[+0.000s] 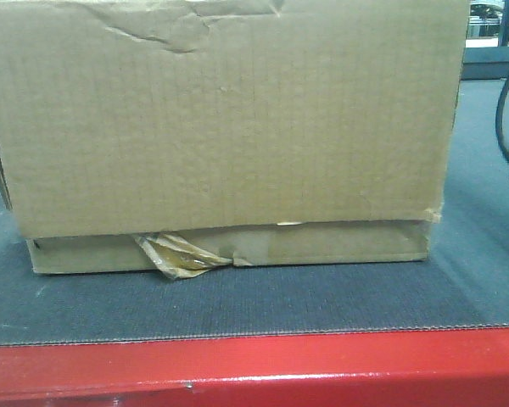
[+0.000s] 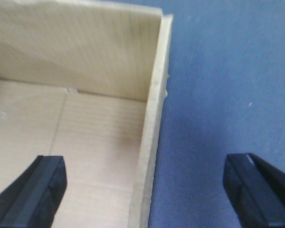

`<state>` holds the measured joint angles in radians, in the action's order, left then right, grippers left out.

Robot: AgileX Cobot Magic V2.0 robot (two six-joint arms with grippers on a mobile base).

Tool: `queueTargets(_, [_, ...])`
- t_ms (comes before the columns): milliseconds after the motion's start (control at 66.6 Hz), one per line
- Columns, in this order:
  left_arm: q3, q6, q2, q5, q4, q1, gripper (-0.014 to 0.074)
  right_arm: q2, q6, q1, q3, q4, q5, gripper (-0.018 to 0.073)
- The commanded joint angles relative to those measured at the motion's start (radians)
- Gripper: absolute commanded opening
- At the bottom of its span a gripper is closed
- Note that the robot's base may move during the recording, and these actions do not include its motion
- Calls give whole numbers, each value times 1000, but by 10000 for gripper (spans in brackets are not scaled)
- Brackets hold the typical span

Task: Grab carton from right shelf to conveyor
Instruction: 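Open both grippers and release the carton walls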

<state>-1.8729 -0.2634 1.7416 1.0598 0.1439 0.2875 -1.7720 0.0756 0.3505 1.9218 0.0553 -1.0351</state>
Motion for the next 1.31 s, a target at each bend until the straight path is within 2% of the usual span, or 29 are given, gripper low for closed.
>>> queueTargets(0, [-14, 13, -42, 33, 2, 4, 475, 63, 1, -1, 13, -31, 5, 483])
queueTargets(45, [-14, 35, -61, 51, 2, 4, 445, 82, 1, -1, 13, -47, -4, 436])
queueTargets(135, [-14, 73, -100, 79, 13, 4, 347, 128, 1, -1, 13, -71, -29, 271])
queueTargets(240, [-5, 81, -153, 95, 69, 4, 183, 182, 1, -1, 13, -104, -65, 14])
queueTargets(300, [16, 81, -188, 88, 102, -1, 60, 209, 6, -1, 6, -128, -81, -94])
queueTargets(376, [60, 81, -239, 63, 100, -27, -36, 247, 22, -12, -23, -149, -77, -68])
queueTargets(436, [106, 81, -282, 35, 85, -57, -1, 281, 24, -22, -58, -149, -63, -68])
queueTargets(541, [221, 81, -360, -27, 50, -124, 1, 339, 24, -41, -153, -149, -26, -68])
queueTargets(661, [411, 81, -464, -129, 14, -207, 1, 406, 24, -63, -296, -149, 36, -68])
queueTargets(781, [600, 81, -578, -238, 1, -256, 1, 475, 24, -69, -477, -149, 145, -68])
queueTargets(1112, [1137, 81, -1006, -634, -2, -266, 1, 720, 24, -69, -1004, -147, 543, -68])
queueTargets(1292, [1326, 81, -1231, -741, -2, -266, 1, 874, 24, -69, -1219, -147, 746, -68])
